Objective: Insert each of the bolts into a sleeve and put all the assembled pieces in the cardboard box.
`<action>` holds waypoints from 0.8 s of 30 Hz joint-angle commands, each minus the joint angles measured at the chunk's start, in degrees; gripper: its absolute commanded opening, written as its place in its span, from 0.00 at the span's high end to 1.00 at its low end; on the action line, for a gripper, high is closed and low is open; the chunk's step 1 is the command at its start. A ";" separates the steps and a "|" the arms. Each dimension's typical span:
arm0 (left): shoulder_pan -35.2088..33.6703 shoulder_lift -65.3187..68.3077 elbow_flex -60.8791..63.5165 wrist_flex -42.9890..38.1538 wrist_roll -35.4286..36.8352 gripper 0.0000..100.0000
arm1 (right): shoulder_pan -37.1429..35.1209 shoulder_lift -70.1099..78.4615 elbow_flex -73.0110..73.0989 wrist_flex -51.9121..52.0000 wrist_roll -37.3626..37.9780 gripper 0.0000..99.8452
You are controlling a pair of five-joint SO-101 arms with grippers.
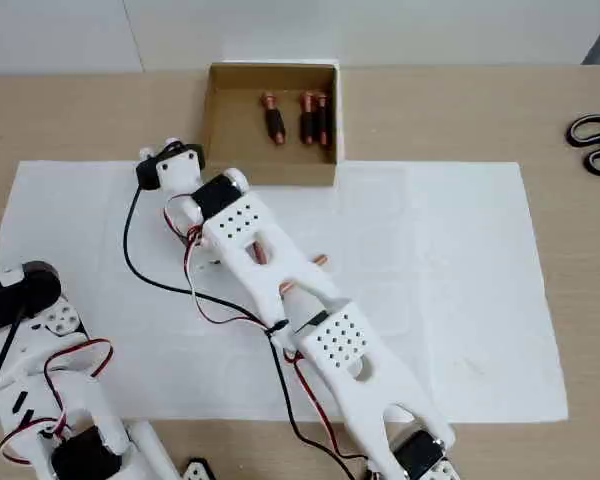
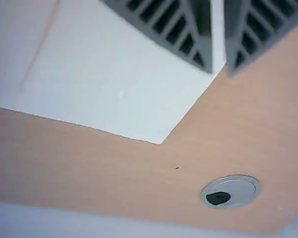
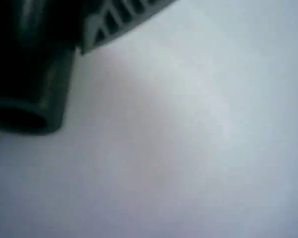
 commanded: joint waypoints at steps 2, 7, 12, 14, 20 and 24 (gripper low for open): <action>-0.26 -0.79 -0.31 0.09 0.00 0.99 | -0.22 3.56 -1.41 -5.14 -0.35 0.80; -0.26 -0.79 -0.31 0.09 0.00 0.99 | -0.22 4.79 -1.49 -5.41 -0.35 0.88; -0.26 -0.79 -0.31 0.09 0.00 0.99 | -0.75 2.95 -5.45 -2.42 -0.35 0.96; -0.26 -0.79 -0.31 0.09 0.00 0.99 | -0.84 2.77 -7.65 -0.48 -0.35 0.96; -0.26 -0.79 -0.31 0.09 0.00 0.99 | -0.84 2.33 -10.81 3.56 -0.26 0.96; -0.26 -0.79 -0.31 0.00 0.00 0.99 | -0.84 2.59 -12.75 3.65 -0.26 0.96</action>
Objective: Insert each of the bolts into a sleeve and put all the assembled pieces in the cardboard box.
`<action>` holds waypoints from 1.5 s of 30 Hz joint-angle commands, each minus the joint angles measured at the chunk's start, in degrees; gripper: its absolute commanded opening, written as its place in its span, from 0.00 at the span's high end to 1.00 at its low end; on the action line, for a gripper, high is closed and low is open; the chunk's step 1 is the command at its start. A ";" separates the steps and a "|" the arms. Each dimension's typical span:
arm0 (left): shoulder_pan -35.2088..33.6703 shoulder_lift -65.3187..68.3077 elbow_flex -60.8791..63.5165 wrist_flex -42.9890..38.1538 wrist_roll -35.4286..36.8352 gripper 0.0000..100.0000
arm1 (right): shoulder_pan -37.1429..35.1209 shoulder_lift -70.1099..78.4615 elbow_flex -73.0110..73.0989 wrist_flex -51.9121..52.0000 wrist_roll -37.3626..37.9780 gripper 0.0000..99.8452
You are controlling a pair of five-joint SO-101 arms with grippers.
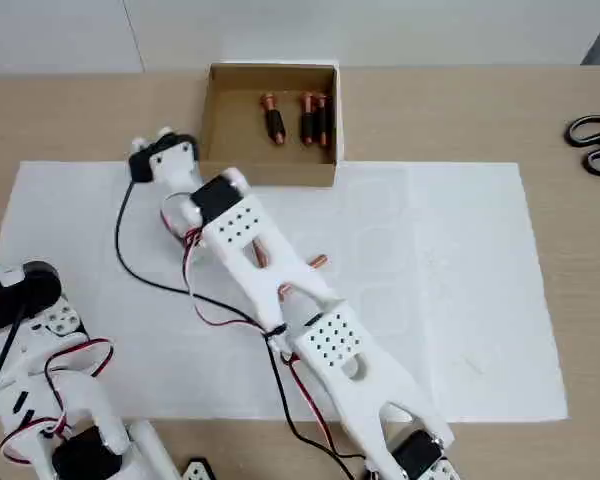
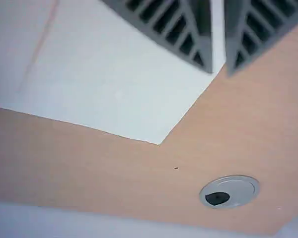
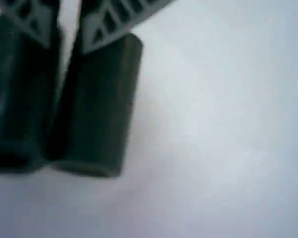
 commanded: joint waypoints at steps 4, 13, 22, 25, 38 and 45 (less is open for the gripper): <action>-0.18 -0.79 -0.31 0.00 0.00 0.99 | -0.84 -0.57 -1.85 0.22 -0.26 0.96; -0.18 -0.79 -0.13 0.00 0.00 0.99 | -1.71 1.01 -2.20 -2.24 -0.18 0.96; -0.09 -0.79 -0.13 0.00 0.00 0.99 | -1.63 1.01 -13.80 -0.04 0.09 0.96; -0.09 -0.79 -0.13 0.00 0.09 0.99 | -1.54 1.01 -14.68 -0.04 0.53 0.96; 0.09 -0.79 -0.13 0.09 0.09 0.99 | -2.51 1.54 -14.51 -0.57 7.21 0.85; 0.09 -0.79 -0.13 0.18 0.09 0.99 | -4.35 1.54 -12.92 -0.40 1.93 0.82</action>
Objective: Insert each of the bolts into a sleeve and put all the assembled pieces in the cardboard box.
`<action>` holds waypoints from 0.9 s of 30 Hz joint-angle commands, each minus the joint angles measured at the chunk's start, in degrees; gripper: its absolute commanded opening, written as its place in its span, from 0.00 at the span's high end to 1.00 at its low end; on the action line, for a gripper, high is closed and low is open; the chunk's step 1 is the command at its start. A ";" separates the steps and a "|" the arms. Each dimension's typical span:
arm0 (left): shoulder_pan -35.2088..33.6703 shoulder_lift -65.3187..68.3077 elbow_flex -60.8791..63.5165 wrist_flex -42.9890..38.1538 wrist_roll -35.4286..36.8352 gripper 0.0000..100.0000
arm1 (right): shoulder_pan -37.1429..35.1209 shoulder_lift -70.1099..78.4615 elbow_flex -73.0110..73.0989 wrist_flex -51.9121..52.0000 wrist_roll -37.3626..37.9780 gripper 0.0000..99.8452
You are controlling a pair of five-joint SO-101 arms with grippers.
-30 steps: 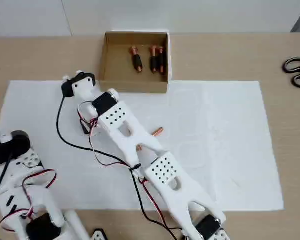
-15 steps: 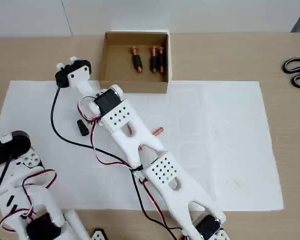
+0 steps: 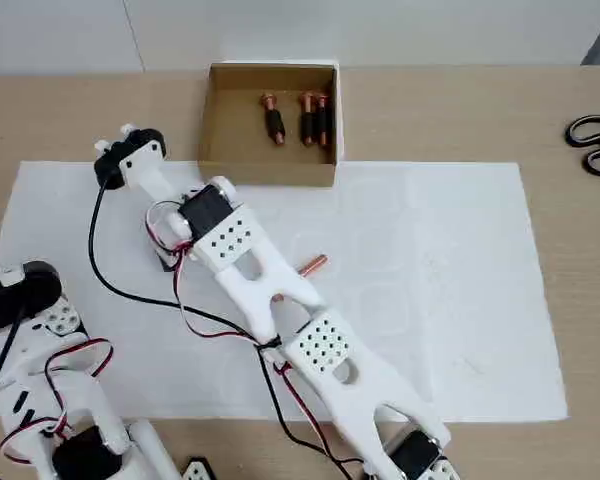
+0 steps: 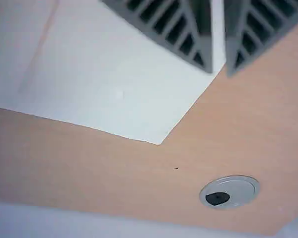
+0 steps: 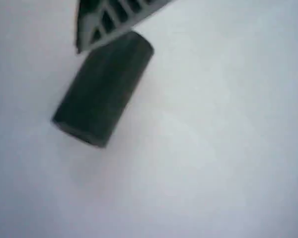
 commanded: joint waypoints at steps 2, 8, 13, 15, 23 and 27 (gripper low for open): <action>0.09 -0.79 -0.13 0.18 0.09 0.99 | -1.19 -0.48 1.41 -0.13 -2.29 0.82; 0.09 -0.79 -0.13 0.18 0.18 0.99 | -2.15 -0.57 4.31 -4.00 -5.36 0.82; 0.09 -0.79 -0.04 0.18 0.18 0.99 | -2.24 -0.48 4.48 -8.92 -6.95 0.82; 0.09 -0.79 -0.04 0.18 0.18 0.99 | -2.24 -0.48 4.48 -10.42 -8.88 0.82; 0.09 -0.79 -0.04 0.18 0.18 0.99 | -2.86 1.36 5.10 -10.86 -9.32 0.82; 0.09 -0.79 -0.04 0.18 0.18 0.99 | -2.86 3.74 4.92 -11.03 -9.32 0.82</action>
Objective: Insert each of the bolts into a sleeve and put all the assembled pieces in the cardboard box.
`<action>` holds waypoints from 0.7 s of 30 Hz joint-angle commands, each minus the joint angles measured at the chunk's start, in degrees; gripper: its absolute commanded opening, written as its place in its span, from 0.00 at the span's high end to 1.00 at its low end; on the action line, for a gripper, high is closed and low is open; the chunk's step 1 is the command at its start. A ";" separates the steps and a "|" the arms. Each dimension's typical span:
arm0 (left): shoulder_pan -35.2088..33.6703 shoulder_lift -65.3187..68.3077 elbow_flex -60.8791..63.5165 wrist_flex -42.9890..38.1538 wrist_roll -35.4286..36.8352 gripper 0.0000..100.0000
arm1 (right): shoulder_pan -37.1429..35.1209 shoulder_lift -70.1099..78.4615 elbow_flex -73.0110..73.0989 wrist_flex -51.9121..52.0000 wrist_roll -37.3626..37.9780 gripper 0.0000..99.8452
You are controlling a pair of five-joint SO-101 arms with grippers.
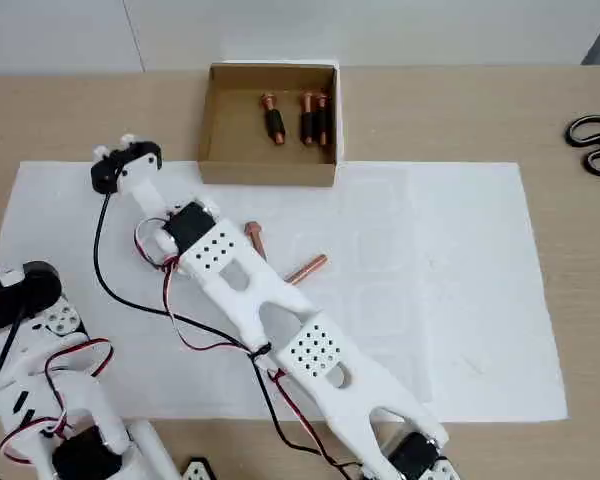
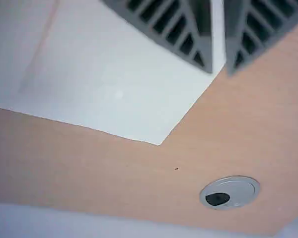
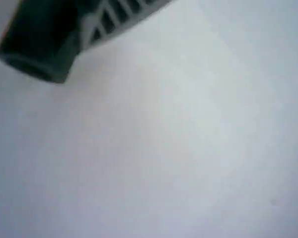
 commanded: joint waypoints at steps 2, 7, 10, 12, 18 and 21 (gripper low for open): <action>0.09 -0.79 -0.13 0.18 0.18 0.99 | -0.40 0.75 -0.35 -2.51 -0.53 0.82; 0.00 -0.79 -0.13 0.18 0.18 0.99 | -1.54 2.15 -0.18 -4.88 -0.53 0.82; 0.00 -0.79 -0.13 0.18 0.18 0.99 | -2.95 3.30 -0.18 -4.44 -0.53 0.82; -0.09 -0.79 -0.13 0.18 0.18 0.99 | -3.47 3.47 -0.35 -4.44 -0.53 0.84; -0.09 -0.79 -0.13 0.18 0.18 0.99 | -3.47 3.47 -0.44 0.13 -0.44 0.98; -0.09 -0.79 -0.13 0.62 0.18 0.99 | -3.38 2.33 -2.73 5.93 -0.35 1.00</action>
